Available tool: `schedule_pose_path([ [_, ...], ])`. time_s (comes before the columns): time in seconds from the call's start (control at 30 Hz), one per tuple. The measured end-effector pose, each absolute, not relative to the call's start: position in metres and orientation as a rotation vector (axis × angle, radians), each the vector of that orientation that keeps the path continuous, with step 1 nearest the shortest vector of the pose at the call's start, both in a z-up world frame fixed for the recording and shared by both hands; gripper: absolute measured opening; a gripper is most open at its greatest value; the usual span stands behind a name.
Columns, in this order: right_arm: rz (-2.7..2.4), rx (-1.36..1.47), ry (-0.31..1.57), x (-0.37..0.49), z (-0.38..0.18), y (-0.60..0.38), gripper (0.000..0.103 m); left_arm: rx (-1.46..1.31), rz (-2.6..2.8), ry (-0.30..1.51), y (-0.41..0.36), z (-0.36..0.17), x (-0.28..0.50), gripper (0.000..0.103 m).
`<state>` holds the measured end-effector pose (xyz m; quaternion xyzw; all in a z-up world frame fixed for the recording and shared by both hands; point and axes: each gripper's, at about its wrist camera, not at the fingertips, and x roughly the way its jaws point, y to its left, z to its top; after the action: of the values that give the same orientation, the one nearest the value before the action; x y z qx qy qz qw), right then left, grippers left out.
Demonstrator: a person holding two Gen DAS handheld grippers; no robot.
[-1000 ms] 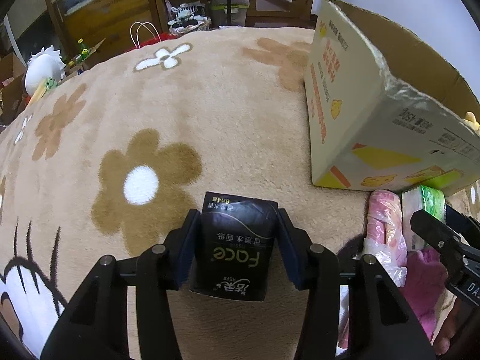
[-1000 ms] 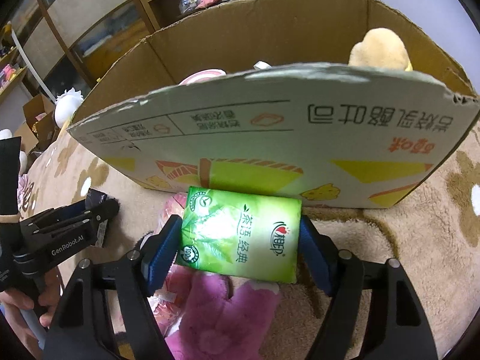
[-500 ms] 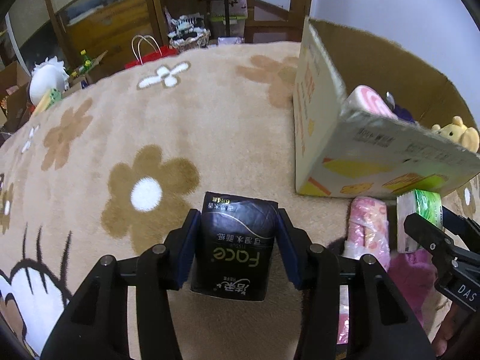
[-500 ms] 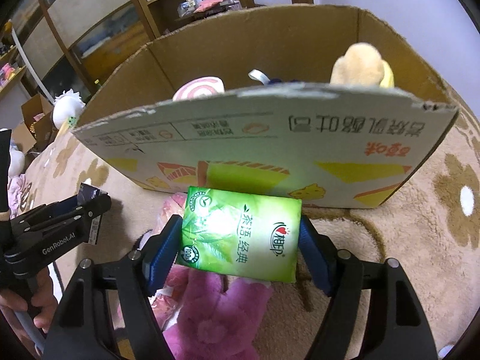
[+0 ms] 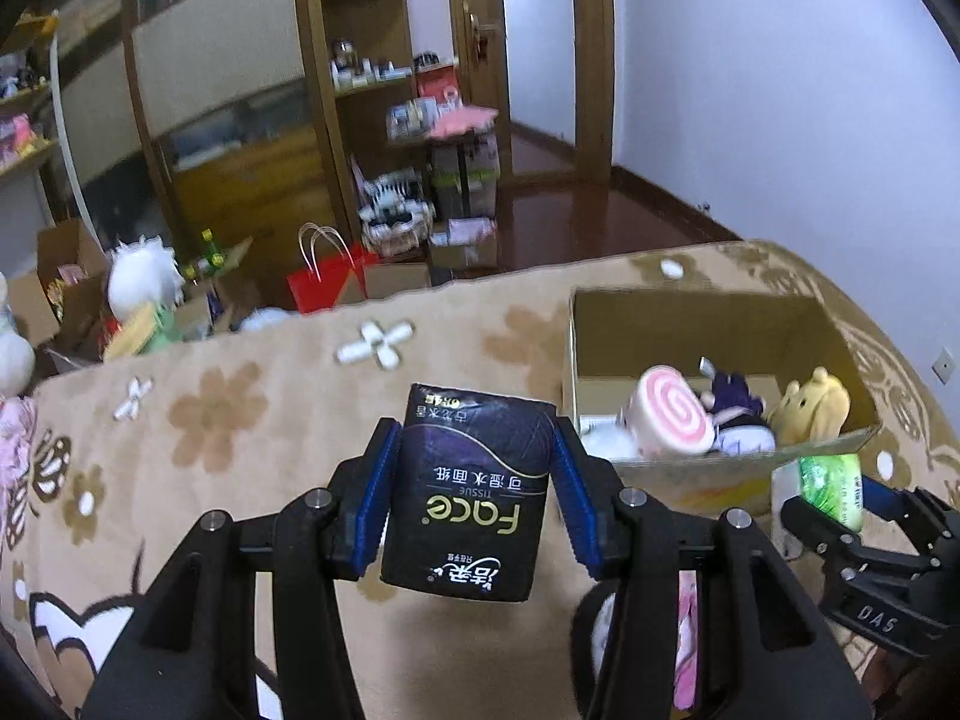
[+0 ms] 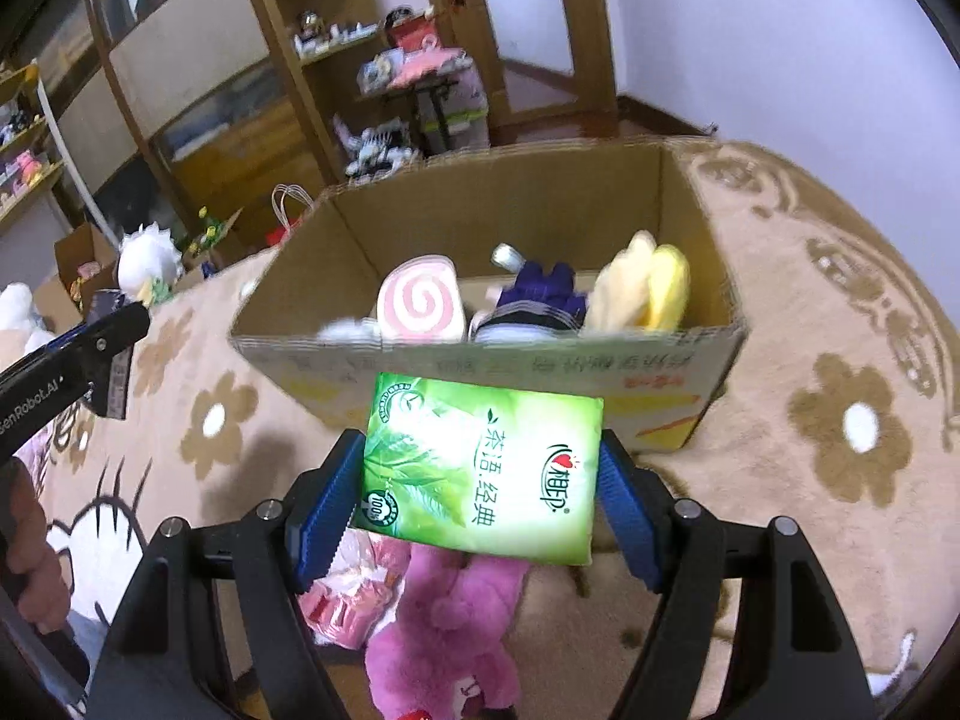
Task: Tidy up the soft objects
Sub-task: 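Lift both tissue packs and carry them over the box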
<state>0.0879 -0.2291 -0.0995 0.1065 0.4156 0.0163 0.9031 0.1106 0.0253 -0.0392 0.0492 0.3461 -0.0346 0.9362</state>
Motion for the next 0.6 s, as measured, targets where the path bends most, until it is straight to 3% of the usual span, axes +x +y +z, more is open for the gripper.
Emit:
schedule_pose_path([
  [0.6, -0.034, 0.139, 0.648, 0.093, -0.041, -0.242, 0.079, 0.094, -0.086, 0.532, 0.000, -0.005, 0.116, 0.048],
])
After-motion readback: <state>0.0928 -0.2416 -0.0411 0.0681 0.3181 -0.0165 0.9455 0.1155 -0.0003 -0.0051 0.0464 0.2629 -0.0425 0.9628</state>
